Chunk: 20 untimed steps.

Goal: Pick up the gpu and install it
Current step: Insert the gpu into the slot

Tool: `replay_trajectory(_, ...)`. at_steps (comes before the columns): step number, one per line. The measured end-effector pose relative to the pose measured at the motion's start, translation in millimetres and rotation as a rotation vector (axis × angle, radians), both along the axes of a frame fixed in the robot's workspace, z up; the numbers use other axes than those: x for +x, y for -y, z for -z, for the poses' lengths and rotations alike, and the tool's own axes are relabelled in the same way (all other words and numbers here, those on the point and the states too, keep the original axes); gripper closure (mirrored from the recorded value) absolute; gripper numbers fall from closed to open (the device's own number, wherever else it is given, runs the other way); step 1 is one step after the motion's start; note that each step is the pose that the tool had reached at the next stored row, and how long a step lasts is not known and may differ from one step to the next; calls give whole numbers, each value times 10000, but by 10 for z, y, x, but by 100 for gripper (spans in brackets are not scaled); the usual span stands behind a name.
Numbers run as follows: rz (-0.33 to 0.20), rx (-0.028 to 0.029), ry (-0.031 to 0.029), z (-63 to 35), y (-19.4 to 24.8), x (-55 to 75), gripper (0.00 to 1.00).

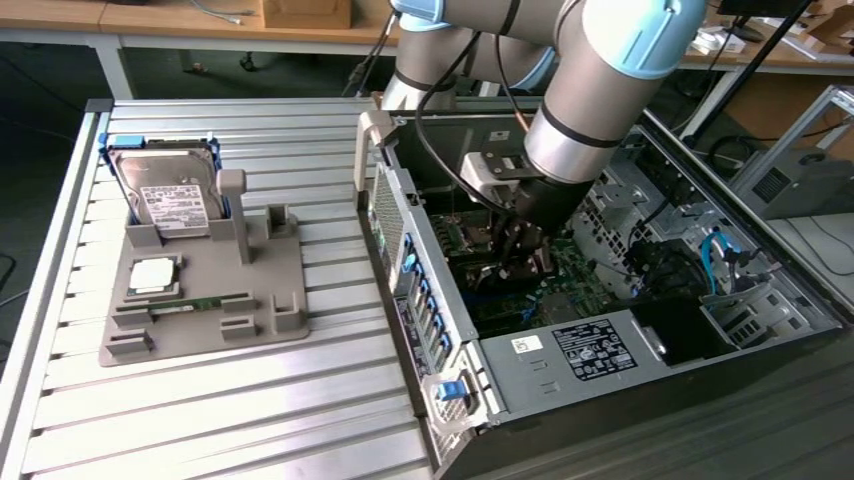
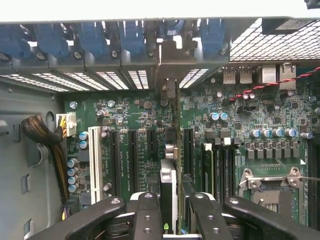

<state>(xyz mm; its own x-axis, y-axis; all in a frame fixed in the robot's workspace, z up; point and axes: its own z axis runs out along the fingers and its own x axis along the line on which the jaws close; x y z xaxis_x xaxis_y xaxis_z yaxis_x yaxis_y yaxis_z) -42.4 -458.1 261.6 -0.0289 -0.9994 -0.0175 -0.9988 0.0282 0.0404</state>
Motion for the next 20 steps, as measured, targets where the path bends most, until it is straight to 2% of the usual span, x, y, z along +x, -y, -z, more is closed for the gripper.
replay_trajectory(7,1,8,25,1,-1,-11,73)
replay_trajectory(11,-2,-11,44,-27,-1,-16,73)
replay_trajectory(20,-32,-20,46,-36,0,-17,73)
